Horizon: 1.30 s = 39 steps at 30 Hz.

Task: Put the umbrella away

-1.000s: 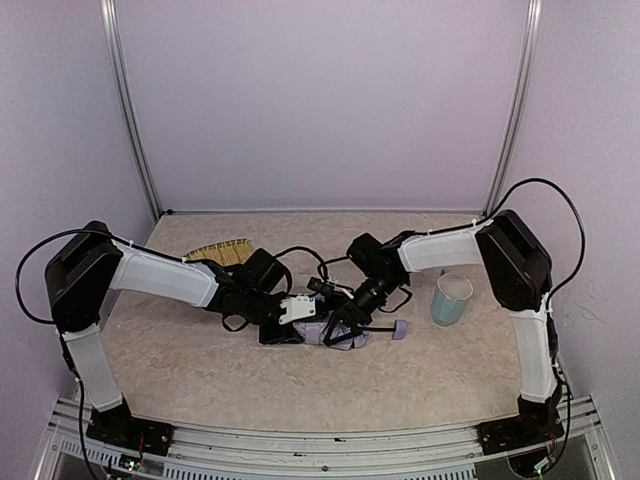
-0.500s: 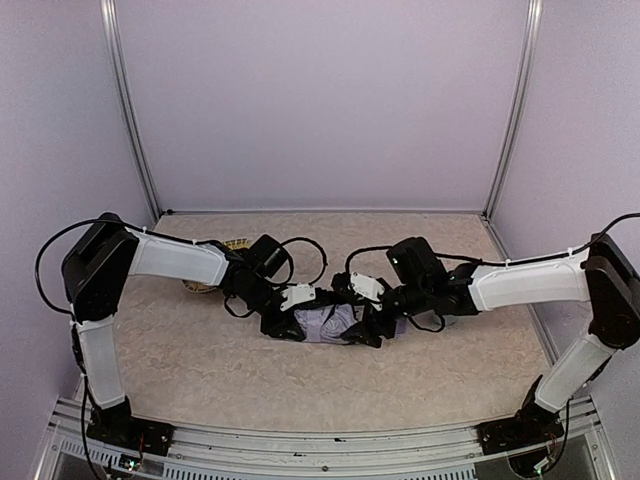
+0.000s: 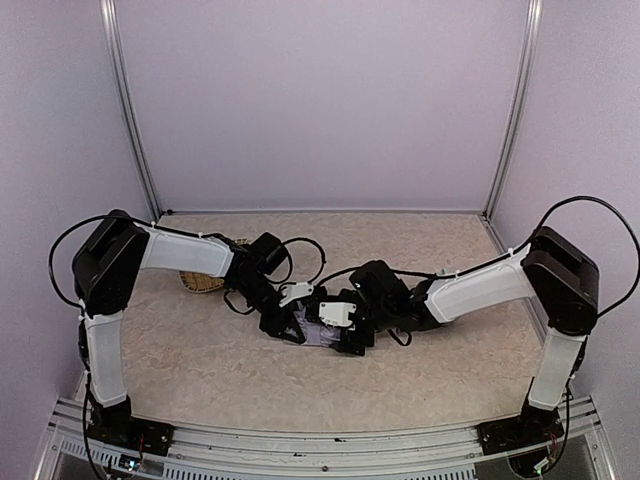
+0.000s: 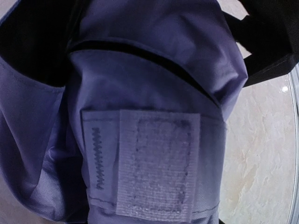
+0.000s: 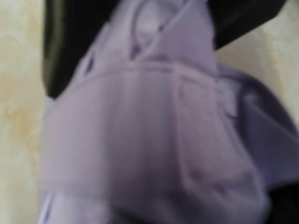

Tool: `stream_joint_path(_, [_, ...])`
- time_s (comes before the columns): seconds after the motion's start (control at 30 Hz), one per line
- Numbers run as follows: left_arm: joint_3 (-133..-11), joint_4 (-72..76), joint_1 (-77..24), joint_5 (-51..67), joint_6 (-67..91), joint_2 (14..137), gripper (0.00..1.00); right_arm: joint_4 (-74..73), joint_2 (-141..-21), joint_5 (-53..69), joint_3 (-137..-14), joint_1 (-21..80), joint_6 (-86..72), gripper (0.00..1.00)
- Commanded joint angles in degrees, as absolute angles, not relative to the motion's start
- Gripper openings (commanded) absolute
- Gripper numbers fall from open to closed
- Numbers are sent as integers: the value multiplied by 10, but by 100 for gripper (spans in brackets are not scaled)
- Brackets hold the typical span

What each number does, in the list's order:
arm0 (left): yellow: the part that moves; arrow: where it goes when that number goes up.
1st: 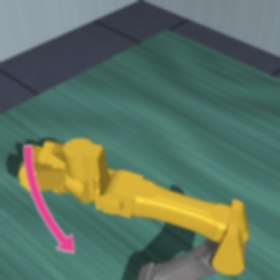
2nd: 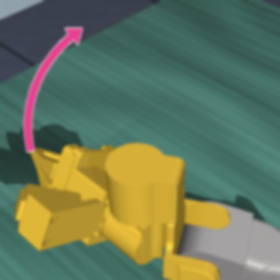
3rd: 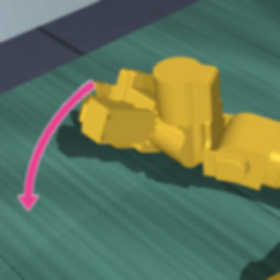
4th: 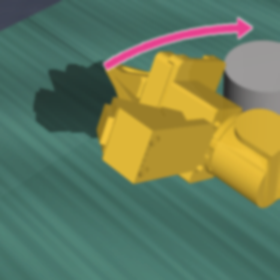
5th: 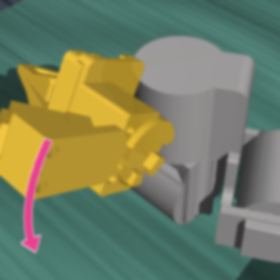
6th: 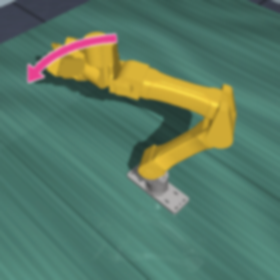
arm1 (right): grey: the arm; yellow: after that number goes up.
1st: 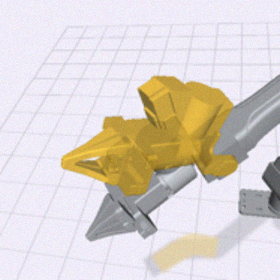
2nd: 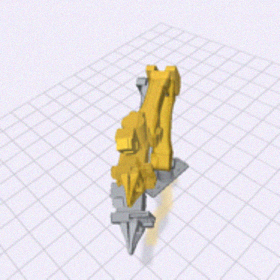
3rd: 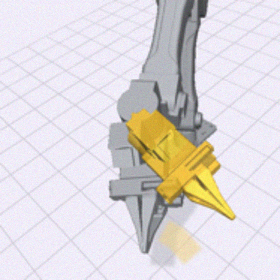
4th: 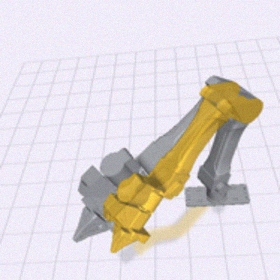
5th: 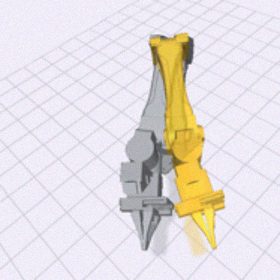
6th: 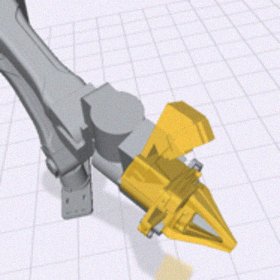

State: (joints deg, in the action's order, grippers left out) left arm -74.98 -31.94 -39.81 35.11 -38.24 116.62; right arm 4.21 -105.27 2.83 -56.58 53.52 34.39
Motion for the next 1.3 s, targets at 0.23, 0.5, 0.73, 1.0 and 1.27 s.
stream_joint_path(0.23, [-703, -374, -396, 325, -356, 1184, 60, -51, -1106, 4, -600, 545, 342, 36])
stream_joint_path(0.5, [-541, -44, -385, 216, -296, 989, 99, -130, -1106, 89, -614, 544, 259, 17])
stream_joint_path(0.73, [-397, 103, -411, 134, -331, 839, 99, -334, -1197, 284, -717, 503, 196, 15])
stream_joint_path(1.0, [-409, 58, -481, 103, -398, 872, 95, -446, -1294, 425, -806, 459, 180, 16])
stream_joint_path(1.27, [-497, -1, -483, 4, -429, 1000, 78, -502, -1341, 454, -868, 456, 237, 17])
